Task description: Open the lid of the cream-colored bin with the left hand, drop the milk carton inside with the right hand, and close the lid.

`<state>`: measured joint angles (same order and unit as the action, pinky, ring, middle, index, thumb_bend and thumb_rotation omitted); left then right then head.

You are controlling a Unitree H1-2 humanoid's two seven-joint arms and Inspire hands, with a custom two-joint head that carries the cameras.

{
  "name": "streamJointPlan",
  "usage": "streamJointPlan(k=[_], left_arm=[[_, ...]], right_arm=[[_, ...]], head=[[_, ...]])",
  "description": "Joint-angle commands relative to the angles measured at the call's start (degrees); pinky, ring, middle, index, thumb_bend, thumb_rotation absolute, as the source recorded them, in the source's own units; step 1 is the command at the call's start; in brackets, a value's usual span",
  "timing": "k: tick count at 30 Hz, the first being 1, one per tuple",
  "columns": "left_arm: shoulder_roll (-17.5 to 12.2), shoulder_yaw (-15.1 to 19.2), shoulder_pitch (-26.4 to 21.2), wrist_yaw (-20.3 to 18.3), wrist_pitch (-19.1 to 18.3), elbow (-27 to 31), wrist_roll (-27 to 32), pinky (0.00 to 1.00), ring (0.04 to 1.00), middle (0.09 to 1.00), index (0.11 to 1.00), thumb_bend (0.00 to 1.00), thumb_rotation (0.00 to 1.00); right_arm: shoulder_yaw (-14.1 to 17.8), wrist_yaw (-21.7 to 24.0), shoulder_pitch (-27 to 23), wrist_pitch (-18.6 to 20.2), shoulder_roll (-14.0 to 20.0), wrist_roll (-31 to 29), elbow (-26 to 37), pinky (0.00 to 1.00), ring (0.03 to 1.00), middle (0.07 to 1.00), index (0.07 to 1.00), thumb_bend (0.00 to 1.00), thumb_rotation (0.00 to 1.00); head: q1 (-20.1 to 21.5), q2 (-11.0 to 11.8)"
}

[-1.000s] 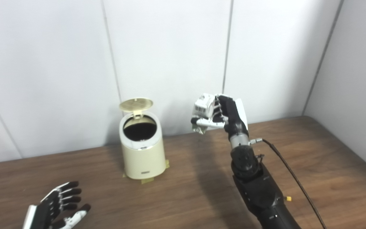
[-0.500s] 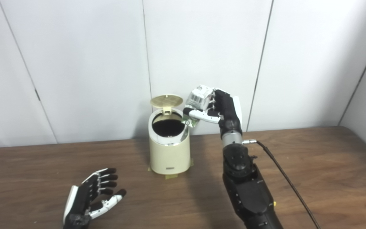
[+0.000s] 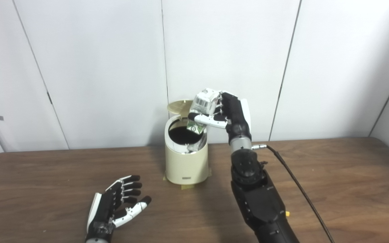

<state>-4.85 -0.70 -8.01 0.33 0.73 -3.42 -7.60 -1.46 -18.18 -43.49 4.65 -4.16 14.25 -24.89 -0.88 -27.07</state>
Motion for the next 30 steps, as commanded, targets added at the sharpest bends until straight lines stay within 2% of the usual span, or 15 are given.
streamJointPlan(k=[1,20,30], left_arm=[[0.6,-0.4,-0.8,0.8,0.5,1.9,-0.9,0.61,0.672,0.703,0.734,0.67,0.13],[1.5,-0.6,-0.3,1.0,-0.1,3.5,-1.8,0.58,0.657,0.696,0.724,0.66,0.14],[1.7,-0.5,0.1,0.7,-0.8,4.6,-1.2,0.59,0.662,0.697,0.726,0.66,0.13]], right_arm=[[-0.5,-0.7,-4.6,-2.3,-0.1,0.8,1.0,0.26,0.319,0.441,0.516,0.53,0.00],[-3.5,-2.6,-8.0,-9.6,-0.7,2.3,-10.3,0.25,0.319,0.445,0.512,0.53,0.00],[-3.5,-4.3,-8.1,-9.6,-1.5,2.3,-12.5,0.26,0.327,0.446,0.510,0.53,0.00]], head=[[-0.3,-0.3],[-1.2,-1.2],[-1.4,-1.8]])
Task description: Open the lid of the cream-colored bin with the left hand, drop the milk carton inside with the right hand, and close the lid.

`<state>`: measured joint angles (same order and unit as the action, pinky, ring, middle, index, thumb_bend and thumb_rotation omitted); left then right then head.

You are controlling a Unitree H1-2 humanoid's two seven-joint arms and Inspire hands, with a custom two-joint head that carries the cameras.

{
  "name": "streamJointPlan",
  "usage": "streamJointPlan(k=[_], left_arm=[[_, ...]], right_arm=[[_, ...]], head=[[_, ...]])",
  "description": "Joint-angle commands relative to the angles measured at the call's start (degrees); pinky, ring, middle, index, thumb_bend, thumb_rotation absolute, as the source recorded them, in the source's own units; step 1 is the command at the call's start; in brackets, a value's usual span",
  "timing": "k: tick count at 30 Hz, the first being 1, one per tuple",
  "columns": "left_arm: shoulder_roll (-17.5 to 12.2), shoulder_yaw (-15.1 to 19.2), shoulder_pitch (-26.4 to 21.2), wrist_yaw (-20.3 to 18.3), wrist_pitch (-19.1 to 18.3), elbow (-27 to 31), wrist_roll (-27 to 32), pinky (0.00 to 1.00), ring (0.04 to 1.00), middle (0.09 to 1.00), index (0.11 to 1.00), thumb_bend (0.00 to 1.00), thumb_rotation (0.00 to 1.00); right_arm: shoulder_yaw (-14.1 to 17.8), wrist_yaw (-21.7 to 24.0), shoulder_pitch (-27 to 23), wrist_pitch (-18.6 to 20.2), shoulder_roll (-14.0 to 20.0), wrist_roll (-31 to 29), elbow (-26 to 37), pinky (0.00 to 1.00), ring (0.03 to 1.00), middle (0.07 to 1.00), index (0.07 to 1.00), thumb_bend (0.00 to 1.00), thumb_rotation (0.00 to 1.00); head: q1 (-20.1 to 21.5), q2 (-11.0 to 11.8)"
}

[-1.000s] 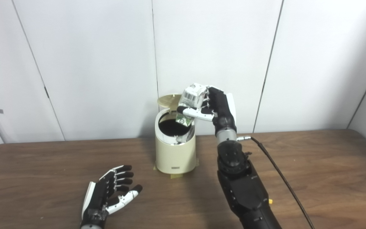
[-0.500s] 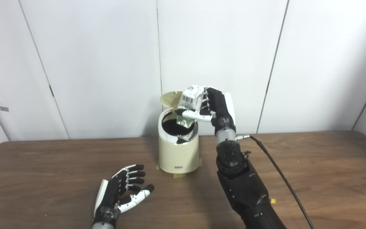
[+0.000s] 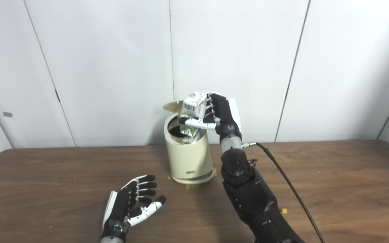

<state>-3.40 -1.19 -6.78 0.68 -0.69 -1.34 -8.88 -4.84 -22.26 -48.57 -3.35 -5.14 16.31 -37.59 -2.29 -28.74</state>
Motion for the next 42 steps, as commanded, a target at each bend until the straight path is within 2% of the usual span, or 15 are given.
streamJointPlan(k=[1,11,19,23,31,35,42], left_arm=[[0.2,-0.1,-1.1,0.3,0.6,2.5,0.1,0.58,0.660,0.698,0.728,0.65,0.12],[0.2,-0.2,-1.3,0.5,0.5,2.4,-0.4,0.57,0.653,0.694,0.723,0.65,0.10],[-0.4,0.1,-1.5,0.0,1.4,1.4,0.5,0.56,0.647,0.696,0.723,0.64,0.09],[-0.6,0.1,-1.6,-0.1,1.3,1.2,0.2,0.55,0.639,0.694,0.721,0.65,0.10],[-1.2,0.3,-1.9,-0.5,1.8,0.0,0.7,0.56,0.647,0.698,0.719,0.64,0.11],[-1.4,0.4,-2.2,-0.7,1.9,-0.7,1.0,0.58,0.653,0.698,0.716,0.64,0.10],[-1.8,0.2,-2.4,-0.8,2.2,-1.5,1.3,0.59,0.663,0.707,0.721,0.64,0.11]], right_arm=[[-0.1,-0.5,-2.9,-1.5,-0.7,0.2,0.1,0.26,0.326,0.445,0.511,0.53,0.00],[0.2,-1.3,-1.5,-2.1,-1.4,-0.4,-0.2,0.26,0.325,0.445,0.511,0.53,0.00],[-0.5,-1.4,-1.0,-2.1,-0.2,1.1,0.9,0.28,0.337,0.448,0.512,0.53,0.00],[-0.2,-0.8,-0.3,-2.7,0.6,0.8,3.1,0.27,0.330,0.453,0.504,0.53,0.00],[-0.1,-0.4,0.6,-1.2,2.8,3.0,10.0,0.25,0.317,0.454,0.506,0.53,0.00],[0.5,0.9,0.8,-2.6,3.0,1.2,12.2,0.27,0.328,0.461,0.499,0.53,0.00],[1.1,1.7,1.2,-1.0,3.1,1.4,15.3,0.28,0.340,0.462,0.497,0.53,0.00]], head=[[-0.1,-0.2],[-0.1,-0.7],[0.5,-0.8],[0.6,-0.8],[1.4,-0.7],[1.8,-0.7],[2.2,-0.6]])
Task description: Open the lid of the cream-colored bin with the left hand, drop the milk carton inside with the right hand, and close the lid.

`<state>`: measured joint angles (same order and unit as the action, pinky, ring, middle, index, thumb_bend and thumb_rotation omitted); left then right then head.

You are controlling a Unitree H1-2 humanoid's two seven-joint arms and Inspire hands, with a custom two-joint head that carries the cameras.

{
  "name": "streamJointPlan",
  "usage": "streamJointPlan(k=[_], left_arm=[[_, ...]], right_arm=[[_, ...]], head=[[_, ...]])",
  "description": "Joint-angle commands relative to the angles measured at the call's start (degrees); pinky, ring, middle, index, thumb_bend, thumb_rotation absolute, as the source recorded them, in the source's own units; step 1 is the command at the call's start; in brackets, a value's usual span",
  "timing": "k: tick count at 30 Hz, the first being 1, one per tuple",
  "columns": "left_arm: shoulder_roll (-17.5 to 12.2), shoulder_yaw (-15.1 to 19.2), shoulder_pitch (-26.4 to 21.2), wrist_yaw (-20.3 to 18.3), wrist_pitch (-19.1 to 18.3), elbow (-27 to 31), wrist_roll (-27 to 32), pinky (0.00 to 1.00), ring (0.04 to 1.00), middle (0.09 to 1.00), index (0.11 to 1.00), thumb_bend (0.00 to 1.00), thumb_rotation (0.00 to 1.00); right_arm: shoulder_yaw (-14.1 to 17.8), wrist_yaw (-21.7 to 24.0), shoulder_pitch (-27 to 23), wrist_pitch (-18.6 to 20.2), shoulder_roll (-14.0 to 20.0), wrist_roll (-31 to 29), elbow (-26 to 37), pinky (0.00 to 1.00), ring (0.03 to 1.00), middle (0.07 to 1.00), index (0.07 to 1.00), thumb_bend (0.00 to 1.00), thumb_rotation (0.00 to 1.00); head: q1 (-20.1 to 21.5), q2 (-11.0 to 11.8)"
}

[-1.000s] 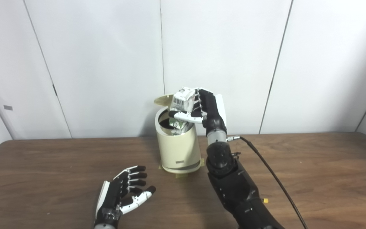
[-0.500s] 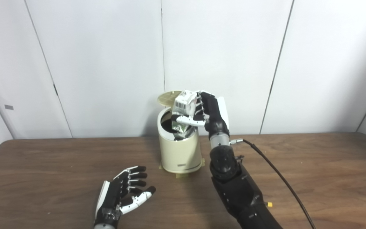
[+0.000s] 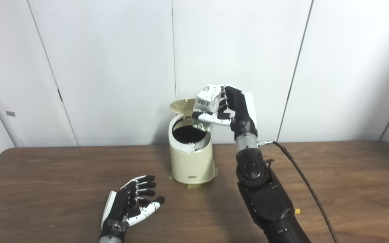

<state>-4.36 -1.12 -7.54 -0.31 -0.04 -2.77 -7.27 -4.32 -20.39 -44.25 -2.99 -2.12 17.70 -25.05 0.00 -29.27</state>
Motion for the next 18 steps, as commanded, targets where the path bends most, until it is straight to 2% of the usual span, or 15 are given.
streamJointPlan(k=[1,18], left_arm=[[-0.8,0.1,-1.7,0.1,1.6,-0.2,-0.2,0.59,0.663,0.707,0.722,0.64,0.11],[-0.6,0.0,-1.9,0.4,1.4,-0.4,-0.4,0.57,0.652,0.703,0.722,0.63,0.10]], right_arm=[[0.7,-0.1,-3.1,-1.2,0.1,-0.1,3.0,0.29,0.340,0.462,0.497,0.53,0.00],[1.2,0.2,-3.4,-1.6,-0.2,-0.6,3.3,0.27,0.332,0.456,0.501,0.53,0.00]], head=[[-0.1,-0.1],[-0.1,-0.5]])
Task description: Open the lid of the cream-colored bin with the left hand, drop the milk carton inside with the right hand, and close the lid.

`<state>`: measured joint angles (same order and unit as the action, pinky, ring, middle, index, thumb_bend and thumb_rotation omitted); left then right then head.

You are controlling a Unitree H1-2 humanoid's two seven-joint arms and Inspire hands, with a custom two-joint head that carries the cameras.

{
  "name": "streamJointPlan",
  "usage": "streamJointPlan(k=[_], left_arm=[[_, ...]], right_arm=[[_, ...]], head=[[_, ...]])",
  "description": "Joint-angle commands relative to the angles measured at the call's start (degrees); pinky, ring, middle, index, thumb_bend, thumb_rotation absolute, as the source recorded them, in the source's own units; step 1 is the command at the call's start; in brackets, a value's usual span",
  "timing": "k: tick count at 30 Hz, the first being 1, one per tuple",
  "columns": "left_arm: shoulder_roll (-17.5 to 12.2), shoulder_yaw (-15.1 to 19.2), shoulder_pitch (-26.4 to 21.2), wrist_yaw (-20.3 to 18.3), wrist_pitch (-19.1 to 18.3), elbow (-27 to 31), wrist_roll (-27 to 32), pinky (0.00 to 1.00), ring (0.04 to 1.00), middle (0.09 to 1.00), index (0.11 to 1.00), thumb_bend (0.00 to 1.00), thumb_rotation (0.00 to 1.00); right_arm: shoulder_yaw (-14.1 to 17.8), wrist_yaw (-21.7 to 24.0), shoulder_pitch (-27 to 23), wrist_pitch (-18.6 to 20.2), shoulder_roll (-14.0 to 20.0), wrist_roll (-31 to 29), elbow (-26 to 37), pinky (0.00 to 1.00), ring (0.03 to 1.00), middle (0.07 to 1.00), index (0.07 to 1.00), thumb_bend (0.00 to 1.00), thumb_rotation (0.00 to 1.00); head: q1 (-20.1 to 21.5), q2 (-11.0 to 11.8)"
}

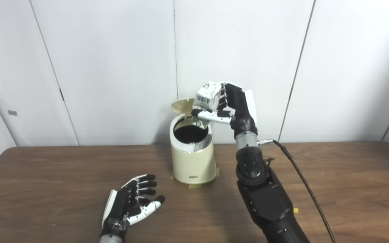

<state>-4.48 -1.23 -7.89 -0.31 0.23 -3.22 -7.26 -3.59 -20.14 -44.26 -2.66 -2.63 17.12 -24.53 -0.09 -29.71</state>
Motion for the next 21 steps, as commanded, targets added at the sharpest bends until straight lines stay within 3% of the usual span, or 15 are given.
streamJointPlan(k=[1,12,21], left_arm=[[-0.4,0.1,-1.6,0.4,0.9,0.1,-0.3,0.57,0.653,0.703,0.722,0.63,0.09],[-0.8,0.1,-2.1,0.1,1.5,-1.1,-0.1,0.58,0.659,0.710,0.724,0.63,0.11],[-1.1,0.1,-2.1,0.1,0.8,-0.8,-0.3,0.58,0.659,0.709,0.725,0.63,0.10]], right_arm=[[0.4,-0.1,-3.4,-1.8,0.4,0.1,2.9,0.28,0.335,0.457,0.501,0.53,0.00],[-0.3,3.7,0.5,-0.2,1.1,0.0,11.3,0.29,0.342,0.469,0.489,0.53,0.00],[-0.3,5.4,3.2,1.4,0.7,0.4,14.7,0.28,0.332,0.465,0.494,0.53,0.00]], head=[[0.0,0.0],[0.3,0.0],[0.5,-0.3]])
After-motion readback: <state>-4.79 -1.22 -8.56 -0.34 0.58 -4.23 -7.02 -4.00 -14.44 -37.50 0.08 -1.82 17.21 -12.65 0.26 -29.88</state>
